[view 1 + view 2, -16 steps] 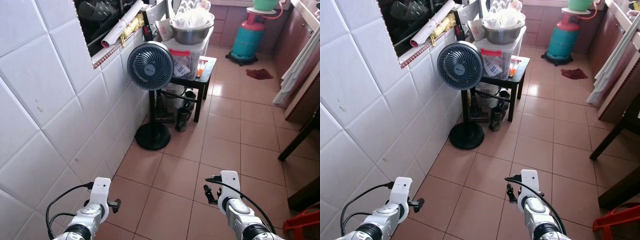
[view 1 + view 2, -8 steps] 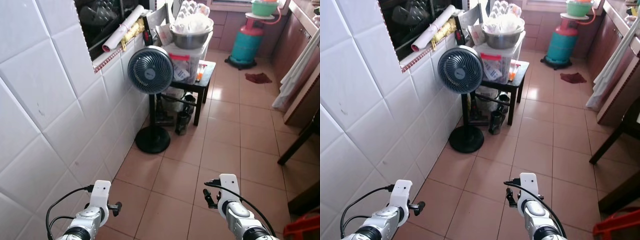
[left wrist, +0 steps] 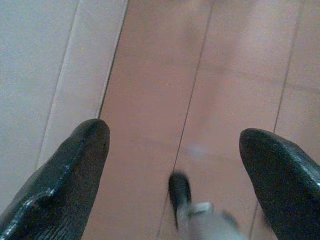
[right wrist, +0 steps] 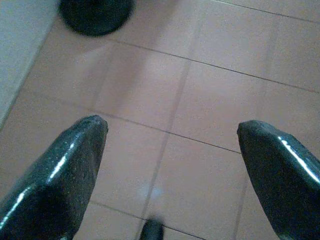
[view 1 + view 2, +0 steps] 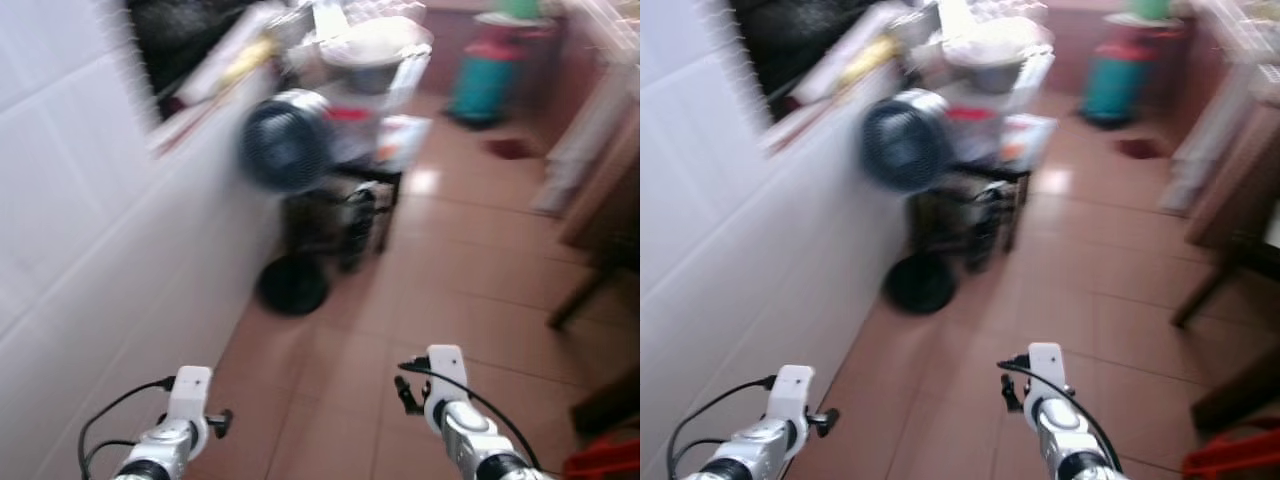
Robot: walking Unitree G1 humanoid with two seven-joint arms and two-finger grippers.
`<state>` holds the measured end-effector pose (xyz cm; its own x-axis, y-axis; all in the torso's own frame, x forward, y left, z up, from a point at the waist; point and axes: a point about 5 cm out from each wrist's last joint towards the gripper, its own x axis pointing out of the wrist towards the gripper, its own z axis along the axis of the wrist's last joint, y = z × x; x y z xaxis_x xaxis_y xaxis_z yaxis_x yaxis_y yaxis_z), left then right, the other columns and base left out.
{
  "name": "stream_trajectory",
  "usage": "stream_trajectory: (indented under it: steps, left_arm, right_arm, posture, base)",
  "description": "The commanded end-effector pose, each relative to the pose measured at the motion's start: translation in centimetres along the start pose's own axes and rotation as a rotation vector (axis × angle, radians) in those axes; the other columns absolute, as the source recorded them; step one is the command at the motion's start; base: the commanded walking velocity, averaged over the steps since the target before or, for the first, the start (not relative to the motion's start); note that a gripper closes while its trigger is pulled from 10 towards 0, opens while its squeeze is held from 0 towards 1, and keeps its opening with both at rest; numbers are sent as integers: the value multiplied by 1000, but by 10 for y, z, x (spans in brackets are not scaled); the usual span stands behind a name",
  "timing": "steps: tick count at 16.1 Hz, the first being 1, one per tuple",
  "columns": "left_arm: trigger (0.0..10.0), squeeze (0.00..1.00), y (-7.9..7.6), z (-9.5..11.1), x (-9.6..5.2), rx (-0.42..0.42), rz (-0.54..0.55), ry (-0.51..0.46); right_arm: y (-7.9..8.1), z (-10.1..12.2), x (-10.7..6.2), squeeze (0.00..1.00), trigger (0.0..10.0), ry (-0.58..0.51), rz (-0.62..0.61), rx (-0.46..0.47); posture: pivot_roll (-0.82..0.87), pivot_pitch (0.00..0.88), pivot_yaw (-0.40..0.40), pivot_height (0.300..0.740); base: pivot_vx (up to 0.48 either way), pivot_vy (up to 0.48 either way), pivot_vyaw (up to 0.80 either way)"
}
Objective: Setting the table
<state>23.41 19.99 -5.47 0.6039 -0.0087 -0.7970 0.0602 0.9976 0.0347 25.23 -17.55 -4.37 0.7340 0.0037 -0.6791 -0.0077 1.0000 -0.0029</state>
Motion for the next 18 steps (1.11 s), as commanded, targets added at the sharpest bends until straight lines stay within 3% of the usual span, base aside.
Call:
stream_trajectory:
  steps: [1,4,7,13,18]
  left_arm:
    - [10000,0,-9,-1,1,2,-25,3]
    - [10000,0,-8,-2,1,6,-25,7]
    - [10000,0,-7,-4,1,9,-21,10]
    - [10000,0,-8,-4,1,117,-39,33]
    - [10000,0,-11,-1,2,128,-29,24]
  right_arm:
    - [-9,-1,-1,0,10000,6,-27,7]
    - [-9,-2,-1,0,10000,7,-32,17]
    - [-11,-3,-2,0,10000,7,-43,34]
    - [-18,-9,-4,0,10000,11,-94,118]
    - [-22,-11,-5,0,10000,12,-98,104]
  posture:
    - [67,0,-3,740]
    - [66,0,-1,740]
    - [62,0,10,740]
    - [27,0,86,740]
    - [24,0,70,740]
  base:
    - [386,0,0]
    - [377,0,0]
    - [0,0,0]
    - [0,0,0]
    - [0,0,0]
